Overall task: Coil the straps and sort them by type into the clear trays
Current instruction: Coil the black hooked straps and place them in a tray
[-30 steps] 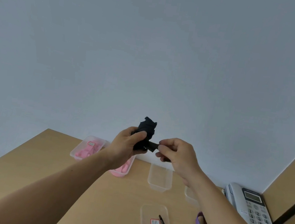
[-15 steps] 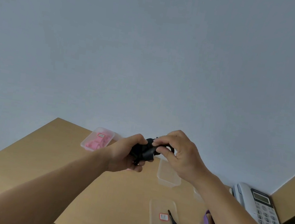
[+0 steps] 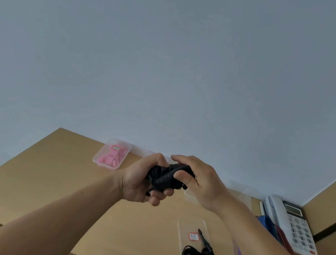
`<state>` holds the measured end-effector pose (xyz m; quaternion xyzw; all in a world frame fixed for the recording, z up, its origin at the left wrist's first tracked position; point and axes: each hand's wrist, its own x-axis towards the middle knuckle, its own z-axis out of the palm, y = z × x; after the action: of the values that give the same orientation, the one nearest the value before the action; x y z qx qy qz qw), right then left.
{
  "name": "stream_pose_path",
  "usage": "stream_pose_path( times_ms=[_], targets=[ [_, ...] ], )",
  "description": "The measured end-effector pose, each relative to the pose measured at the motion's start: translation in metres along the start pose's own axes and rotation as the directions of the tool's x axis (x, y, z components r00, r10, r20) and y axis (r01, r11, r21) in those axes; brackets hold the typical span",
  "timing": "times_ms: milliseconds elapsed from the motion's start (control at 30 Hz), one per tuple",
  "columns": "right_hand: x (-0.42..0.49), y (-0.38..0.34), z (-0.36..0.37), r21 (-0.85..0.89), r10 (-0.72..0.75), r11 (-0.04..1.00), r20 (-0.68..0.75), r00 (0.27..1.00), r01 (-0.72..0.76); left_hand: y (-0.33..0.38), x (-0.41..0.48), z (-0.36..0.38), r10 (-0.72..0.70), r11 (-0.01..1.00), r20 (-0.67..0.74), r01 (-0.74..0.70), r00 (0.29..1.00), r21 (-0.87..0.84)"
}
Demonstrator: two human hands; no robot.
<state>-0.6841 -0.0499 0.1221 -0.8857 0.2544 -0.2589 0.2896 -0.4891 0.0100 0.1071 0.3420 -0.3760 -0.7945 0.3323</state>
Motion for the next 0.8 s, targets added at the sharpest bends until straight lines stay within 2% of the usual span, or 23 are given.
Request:
stream_pose_path(
  times_ms=[67, 133, 200, 300, 400, 467, 567, 667, 733, 800],
  targets=[
    [0.0, -0.001, 0.003, 0.181, 0.082, 0.98, 0.011, 0.997, -0.082, 0.002, 0.0, -0.003, 0.011, 1.0, 0.002, -0.011, 1.0, 0.025],
    [-0.002, 0.001, 0.008, 0.282, 0.151, 0.949, -0.006, 0.989, -0.143, 0.005, -0.001, -0.005, 0.019, 0.994, -0.012, -0.017, 1.0, 0.111],
    [-0.007, 0.005, 0.013, 0.305, 0.189, 0.937, -0.027, 0.982, -0.172, 0.008, 0.002, -0.005, 0.068, 0.962, -0.052, -0.051, 0.996, 0.27],
    [-0.015, 0.014, 0.016, 0.316, 0.245, 0.924, -0.06, 0.968, -0.215, 0.006, 0.012, -0.004, 0.207, 0.859, -0.084, -0.14, 0.975, 0.492],
    [-0.021, 0.027, 0.013, 0.316, 0.297, 0.913, -0.082, 0.951, -0.258, -0.001, 0.026, -0.008, 0.271, 0.819, -0.085, -0.183, 0.959, 0.544],
    [-0.023, 0.038, 0.007, 0.328, 0.313, 0.901, -0.04, 0.949, -0.283, -0.001, 0.036, -0.01, 0.258, 0.795, -0.034, -0.191, 0.966, 0.576],
    [-0.026, 0.06, -0.004, 0.369, 0.324, 0.861, 0.135, 0.936, -0.351, 0.0, 0.056, -0.017, 0.202, 0.696, 0.008, -0.149, 0.979, 0.702],
    [-0.026, 0.092, -0.02, 0.28, 0.403, 0.84, 0.253, 0.879, -0.466, -0.007, 0.082, -0.023, 0.147, 0.615, -0.082, -0.026, 0.986, 0.788],
    [-0.023, 0.116, -0.029, 0.135, 0.439, 0.858, 0.311, 0.843, -0.496, -0.012, 0.103, -0.026, 0.117, 0.558, -0.142, 0.054, 0.983, 0.828],
    [-0.016, 0.137, -0.035, 0.071, 0.453, 0.863, 0.332, 0.828, -0.5, -0.011, 0.128, -0.03, 0.142, 0.525, -0.205, 0.102, 0.968, 0.845]
  ],
)
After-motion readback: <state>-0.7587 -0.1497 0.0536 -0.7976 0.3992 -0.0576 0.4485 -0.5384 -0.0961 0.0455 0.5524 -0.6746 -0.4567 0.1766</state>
